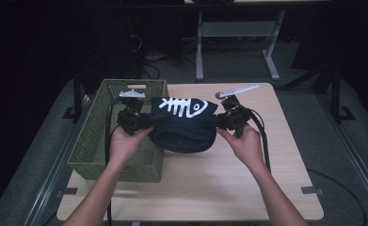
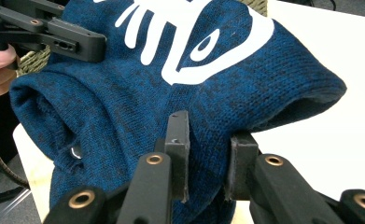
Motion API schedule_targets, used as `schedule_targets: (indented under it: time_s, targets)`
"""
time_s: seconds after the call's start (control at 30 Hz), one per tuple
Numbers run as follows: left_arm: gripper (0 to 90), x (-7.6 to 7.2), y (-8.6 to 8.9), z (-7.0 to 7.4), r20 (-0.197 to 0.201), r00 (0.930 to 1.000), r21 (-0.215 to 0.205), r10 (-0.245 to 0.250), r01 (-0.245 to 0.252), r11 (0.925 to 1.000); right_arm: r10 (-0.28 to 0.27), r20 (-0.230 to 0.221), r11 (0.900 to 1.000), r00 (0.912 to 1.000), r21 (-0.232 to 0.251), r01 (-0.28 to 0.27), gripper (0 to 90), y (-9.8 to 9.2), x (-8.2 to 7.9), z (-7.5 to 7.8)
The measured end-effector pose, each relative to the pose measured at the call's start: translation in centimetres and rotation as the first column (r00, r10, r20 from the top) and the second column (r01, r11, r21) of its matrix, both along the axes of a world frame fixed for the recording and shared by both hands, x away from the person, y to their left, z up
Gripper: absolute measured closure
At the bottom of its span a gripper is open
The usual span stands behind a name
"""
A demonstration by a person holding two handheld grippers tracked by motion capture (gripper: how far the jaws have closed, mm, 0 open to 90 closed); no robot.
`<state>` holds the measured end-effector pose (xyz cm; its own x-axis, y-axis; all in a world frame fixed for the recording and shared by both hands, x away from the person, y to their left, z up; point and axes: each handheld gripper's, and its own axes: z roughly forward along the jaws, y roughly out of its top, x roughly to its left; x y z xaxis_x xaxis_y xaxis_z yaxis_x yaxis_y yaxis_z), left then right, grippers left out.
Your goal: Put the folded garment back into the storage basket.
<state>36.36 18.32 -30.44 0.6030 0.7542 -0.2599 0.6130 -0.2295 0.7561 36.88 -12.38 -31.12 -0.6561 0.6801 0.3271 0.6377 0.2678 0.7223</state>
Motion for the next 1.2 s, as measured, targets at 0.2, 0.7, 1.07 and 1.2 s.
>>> schedule_targets:
  time_s: [0.2,0.7,1.07,1.2]
  targets:
    - [68.2,0.1,1.1,0.3,-0.002,0.9998,0.004,0.019,-0.019,0.9998,0.016,-0.01,1.0,0.9998,0.014,-0.016,74.4,1.3,0.5,0.4]
    - [67.8,0.3,4.4,1.1,0.002,0.9993,0.02,0.036,-0.036,0.9991,0.056,0.002,0.998,0.9984,0.007,-0.056,74.0,4.7,1.4,1.2]
    - [67.3,0.2,7.1,1.2,0.002,0.9978,0.031,0.066,-0.066,0.9973,0.076,0.003,0.997,0.9971,0.005,-0.076,73.9,7.4,1.8,1.4]
    - [67.0,0.2,7.9,1.2,0.0,0.9969,0.031,0.078,-0.078,0.9964,0.084,0.001,0.996,0.9964,0.005,-0.084,73.8,8.3,2.0,1.3]
